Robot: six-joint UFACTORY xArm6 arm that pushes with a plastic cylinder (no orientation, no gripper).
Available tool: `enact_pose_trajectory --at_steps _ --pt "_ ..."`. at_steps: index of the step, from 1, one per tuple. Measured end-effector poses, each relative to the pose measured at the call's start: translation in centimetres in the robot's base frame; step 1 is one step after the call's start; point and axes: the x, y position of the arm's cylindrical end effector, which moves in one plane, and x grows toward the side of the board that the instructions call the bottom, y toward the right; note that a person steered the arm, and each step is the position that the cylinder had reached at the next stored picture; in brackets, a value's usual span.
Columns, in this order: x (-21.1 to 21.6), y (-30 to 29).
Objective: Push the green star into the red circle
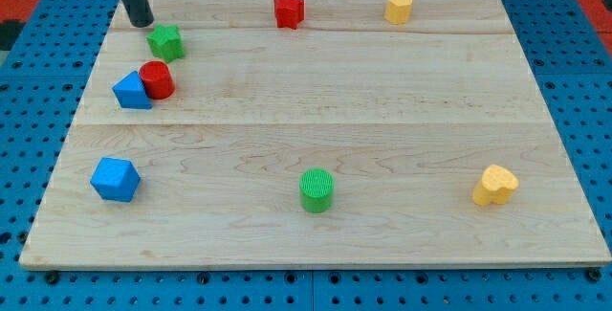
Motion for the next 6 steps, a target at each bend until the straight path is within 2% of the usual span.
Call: enact_pose_trajectory --at_steps 1,3,4,5,6 --pt "0.9 3.5" --pt "5.7 3.4" --pt "6.2 4.8" --pt "6.2 12.4" --pt "4.0 18.1"
